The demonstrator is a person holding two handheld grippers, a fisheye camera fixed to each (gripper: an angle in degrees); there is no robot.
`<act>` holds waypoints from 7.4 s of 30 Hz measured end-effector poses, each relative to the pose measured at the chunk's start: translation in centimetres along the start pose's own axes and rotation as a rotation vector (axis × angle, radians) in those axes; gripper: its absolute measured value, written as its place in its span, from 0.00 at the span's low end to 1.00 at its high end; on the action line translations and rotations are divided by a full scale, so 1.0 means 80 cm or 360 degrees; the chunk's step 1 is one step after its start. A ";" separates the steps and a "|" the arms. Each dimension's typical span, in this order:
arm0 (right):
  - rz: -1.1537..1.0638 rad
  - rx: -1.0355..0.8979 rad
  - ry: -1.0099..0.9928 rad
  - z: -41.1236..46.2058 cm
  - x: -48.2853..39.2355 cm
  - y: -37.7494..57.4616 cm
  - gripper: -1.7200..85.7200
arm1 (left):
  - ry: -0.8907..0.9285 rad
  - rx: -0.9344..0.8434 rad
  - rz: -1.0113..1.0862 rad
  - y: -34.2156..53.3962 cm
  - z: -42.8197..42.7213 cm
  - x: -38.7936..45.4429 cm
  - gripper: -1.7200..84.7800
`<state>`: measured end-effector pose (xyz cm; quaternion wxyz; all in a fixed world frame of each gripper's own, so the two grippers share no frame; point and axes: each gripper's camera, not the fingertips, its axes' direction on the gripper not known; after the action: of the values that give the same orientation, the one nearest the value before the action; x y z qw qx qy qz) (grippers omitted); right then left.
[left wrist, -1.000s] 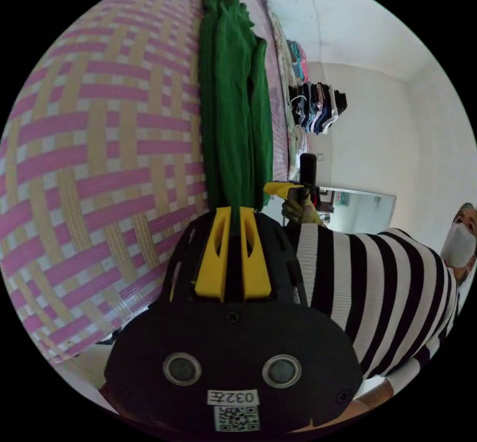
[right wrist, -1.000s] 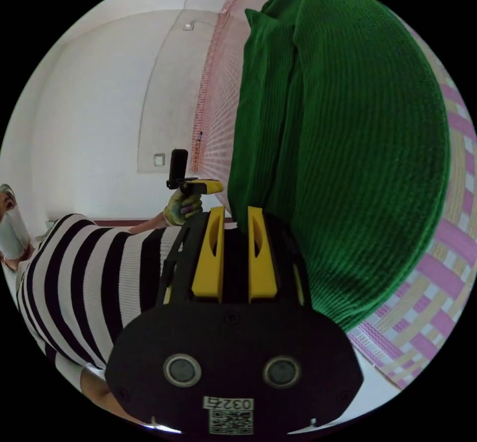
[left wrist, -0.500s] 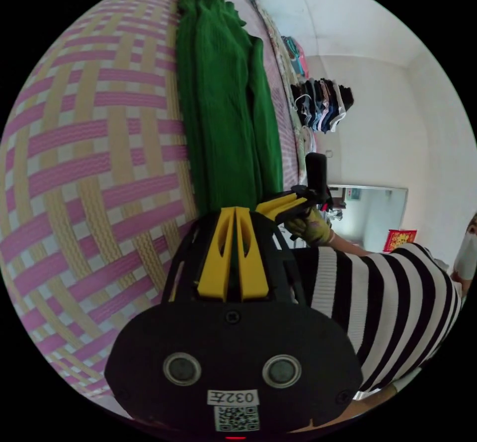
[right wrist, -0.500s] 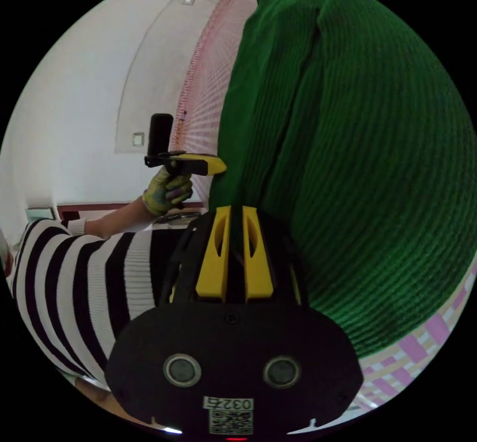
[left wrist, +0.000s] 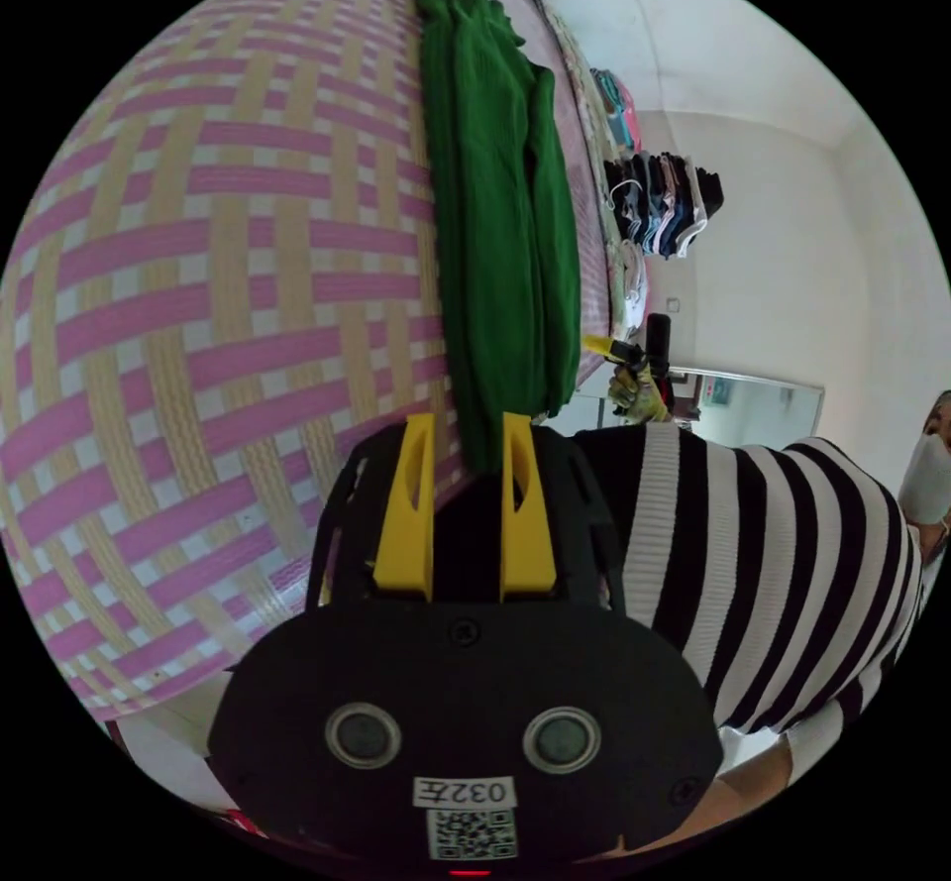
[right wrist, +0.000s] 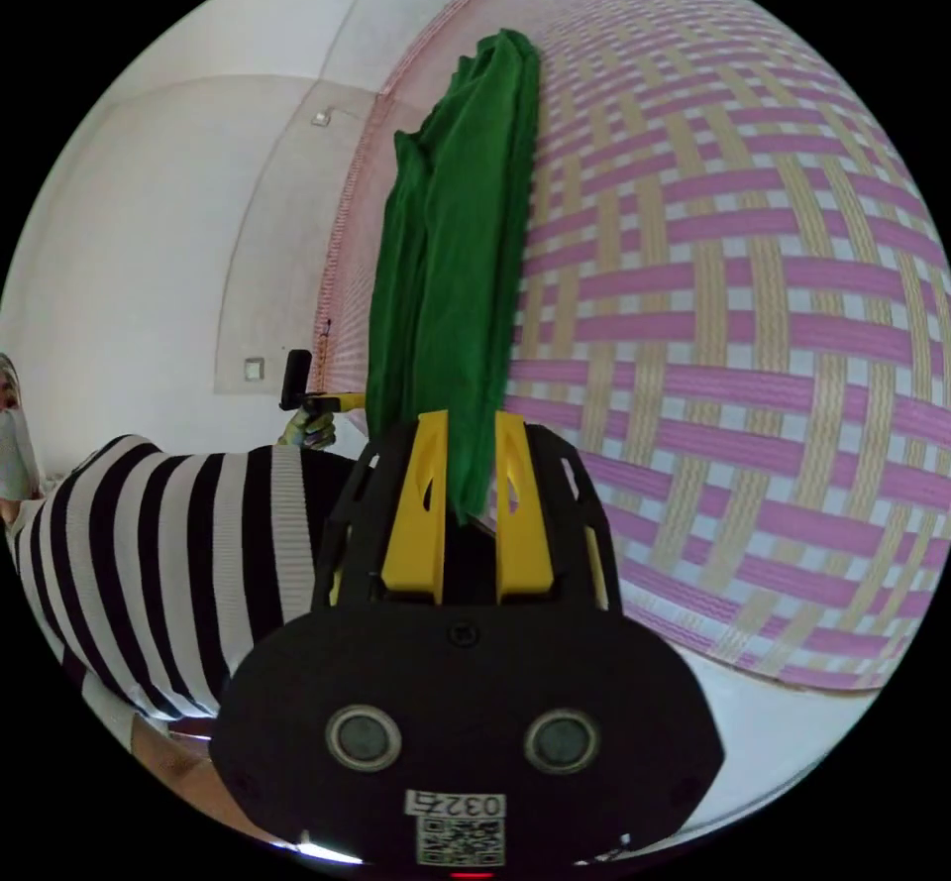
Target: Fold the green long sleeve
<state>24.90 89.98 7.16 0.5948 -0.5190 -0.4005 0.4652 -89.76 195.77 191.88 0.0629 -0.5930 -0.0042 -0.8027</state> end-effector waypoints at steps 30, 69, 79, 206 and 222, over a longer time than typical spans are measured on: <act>-0.0235 -0.0729 -0.0359 0.019 -0.069 0.030 0.07 | 0.0296 -0.0153 0.0073 0.087 0.036 0.026 0.02; 0.0137 0.0107 -0.0471 -0.090 -0.066 -0.386 0.09 | 0.0513 0.0539 -0.0171 -0.178 -0.133 -0.007 0.02; -0.0057 0.0095 -0.0231 -0.108 -0.084 -0.245 0.14 | 0.0210 0.0462 0.0132 -0.034 -0.134 0.046 0.10; -0.0072 -0.0042 0.0309 0.088 -0.022 -0.523 0.13 | 0.0002 0.0477 -0.0098 -0.049 -0.256 0.192 0.07; -0.0039 -0.0271 0.0033 0.134 0.051 -0.628 0.06 | 0.0117 0.0229 -0.0081 -0.187 -0.214 0.075 0.02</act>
<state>22.54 95.10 58.41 0.5584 -0.5675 -0.4388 0.4167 -109.34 208.61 193.57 0.0851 -0.5567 -0.0746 -0.8230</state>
